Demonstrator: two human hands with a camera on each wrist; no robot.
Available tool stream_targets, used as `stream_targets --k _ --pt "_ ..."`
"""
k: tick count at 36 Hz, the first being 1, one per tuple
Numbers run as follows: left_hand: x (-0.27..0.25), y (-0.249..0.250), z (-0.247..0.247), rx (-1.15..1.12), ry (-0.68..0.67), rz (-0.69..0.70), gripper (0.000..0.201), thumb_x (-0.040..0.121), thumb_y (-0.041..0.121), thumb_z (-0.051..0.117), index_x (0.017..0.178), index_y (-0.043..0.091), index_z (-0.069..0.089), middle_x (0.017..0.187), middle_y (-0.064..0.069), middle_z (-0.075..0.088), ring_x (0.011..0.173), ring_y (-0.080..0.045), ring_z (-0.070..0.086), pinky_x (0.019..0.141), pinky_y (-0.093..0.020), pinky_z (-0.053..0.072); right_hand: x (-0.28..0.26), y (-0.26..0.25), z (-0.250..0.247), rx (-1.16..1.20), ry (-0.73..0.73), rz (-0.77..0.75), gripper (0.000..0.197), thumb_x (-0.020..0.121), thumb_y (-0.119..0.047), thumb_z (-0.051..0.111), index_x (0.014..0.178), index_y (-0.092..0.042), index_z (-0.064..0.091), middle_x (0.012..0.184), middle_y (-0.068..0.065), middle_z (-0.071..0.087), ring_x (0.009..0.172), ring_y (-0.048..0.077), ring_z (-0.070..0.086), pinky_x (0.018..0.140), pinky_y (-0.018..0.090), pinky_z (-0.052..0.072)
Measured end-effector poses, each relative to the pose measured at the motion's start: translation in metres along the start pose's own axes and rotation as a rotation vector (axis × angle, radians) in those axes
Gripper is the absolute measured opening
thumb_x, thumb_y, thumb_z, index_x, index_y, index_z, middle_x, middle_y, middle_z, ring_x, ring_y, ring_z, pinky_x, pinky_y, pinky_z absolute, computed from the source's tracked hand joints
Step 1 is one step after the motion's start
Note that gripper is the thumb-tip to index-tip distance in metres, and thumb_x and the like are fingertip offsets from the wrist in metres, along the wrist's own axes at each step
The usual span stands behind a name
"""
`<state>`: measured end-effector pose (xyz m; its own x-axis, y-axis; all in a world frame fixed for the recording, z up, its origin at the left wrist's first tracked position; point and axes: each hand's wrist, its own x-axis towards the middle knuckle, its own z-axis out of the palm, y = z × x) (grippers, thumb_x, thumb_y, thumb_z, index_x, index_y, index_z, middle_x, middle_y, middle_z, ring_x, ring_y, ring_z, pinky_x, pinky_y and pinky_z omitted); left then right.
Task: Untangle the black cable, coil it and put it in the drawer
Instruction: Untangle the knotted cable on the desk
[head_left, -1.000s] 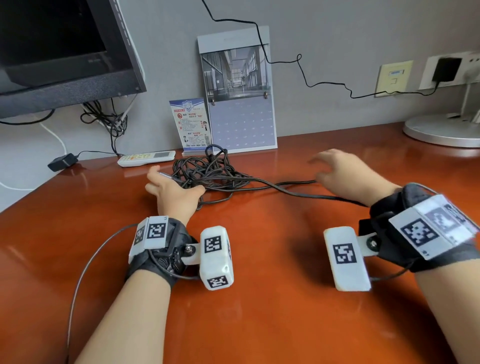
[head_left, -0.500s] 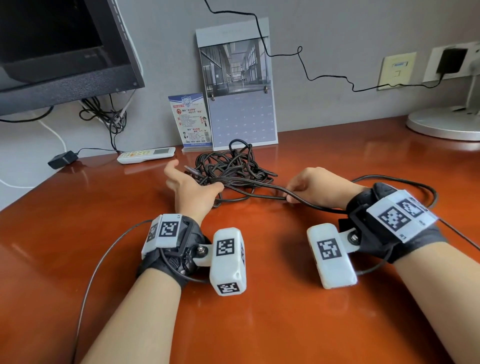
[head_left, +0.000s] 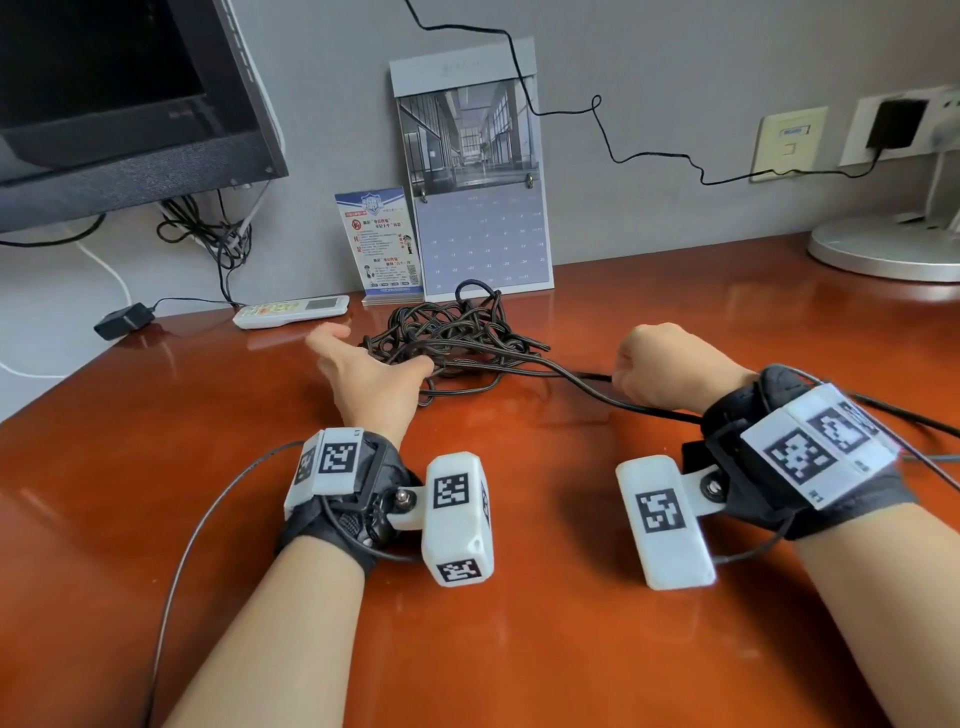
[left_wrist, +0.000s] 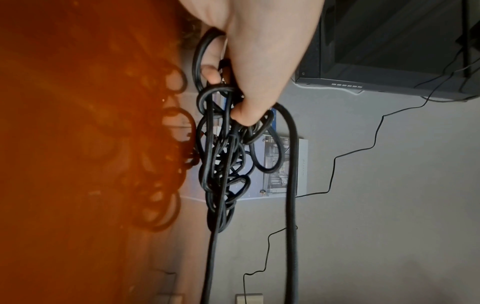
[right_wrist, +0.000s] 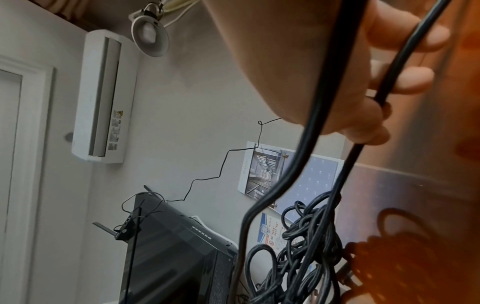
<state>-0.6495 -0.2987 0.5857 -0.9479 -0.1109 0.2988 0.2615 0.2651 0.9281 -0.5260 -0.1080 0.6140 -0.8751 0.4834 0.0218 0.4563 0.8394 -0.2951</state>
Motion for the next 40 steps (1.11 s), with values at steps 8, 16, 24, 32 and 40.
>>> stream_targets --k 8,16,24,32,40 --pt "0.023 -0.012 -0.019 0.026 0.177 -0.108 0.058 0.062 0.009 0.077 0.100 0.019 0.035 0.107 -0.004 0.042 0.090 -0.031 0.058 0.077 -0.048 0.054 0.000 0.025 -0.005 -0.165 0.070 0.239 0.023 0.087 -0.013 0.048 0.104 -0.009 0.063 0.098 0.013 0.059 0.086 0.032 0.057 0.075 0.032 0.038" --pt "0.030 -0.019 -0.031 0.002 0.165 -0.255 0.054 0.070 0.008 0.075 0.114 0.012 0.043 0.127 -0.013 0.039 0.094 -0.031 0.057 0.078 -0.044 0.055 0.003 0.037 -0.013 0.115 0.269 0.184 0.034 0.086 -0.007 0.045 0.114 -0.011 0.063 0.120 0.017 0.058 0.109 0.037 0.054 0.088 0.039 0.044" --pt "0.025 -0.010 -0.021 -0.037 -0.004 -0.244 0.045 0.080 0.002 0.063 0.118 0.013 0.041 0.130 -0.009 0.030 0.077 -0.014 0.046 0.084 -0.036 0.052 -0.013 -0.003 -0.014 0.380 0.047 -0.311 0.029 0.095 -0.035 0.050 0.115 -0.018 0.062 0.114 -0.002 0.063 0.108 0.014 0.057 0.089 0.023 0.039" --pt "0.017 0.000 -0.014 -0.077 -0.228 -0.167 0.023 0.084 -0.005 0.052 0.093 0.013 0.063 0.110 -0.009 0.061 0.083 -0.015 0.059 0.084 -0.043 0.056 -0.014 -0.014 -0.002 0.294 -0.013 -0.417 0.035 0.092 -0.032 0.057 0.126 -0.023 0.053 0.071 -0.015 0.055 0.069 0.004 0.059 0.067 0.013 0.042" --pt "0.007 0.011 -0.017 0.024 -0.329 0.019 0.020 0.084 0.004 0.055 0.089 0.018 0.068 0.084 -0.001 0.070 0.075 -0.010 0.069 0.045 -0.018 0.047 -0.009 -0.005 -0.003 0.177 0.409 -0.260 0.030 0.094 -0.019 0.047 0.115 -0.029 0.065 0.090 0.002 0.066 0.093 0.032 0.058 0.070 0.031 0.039"
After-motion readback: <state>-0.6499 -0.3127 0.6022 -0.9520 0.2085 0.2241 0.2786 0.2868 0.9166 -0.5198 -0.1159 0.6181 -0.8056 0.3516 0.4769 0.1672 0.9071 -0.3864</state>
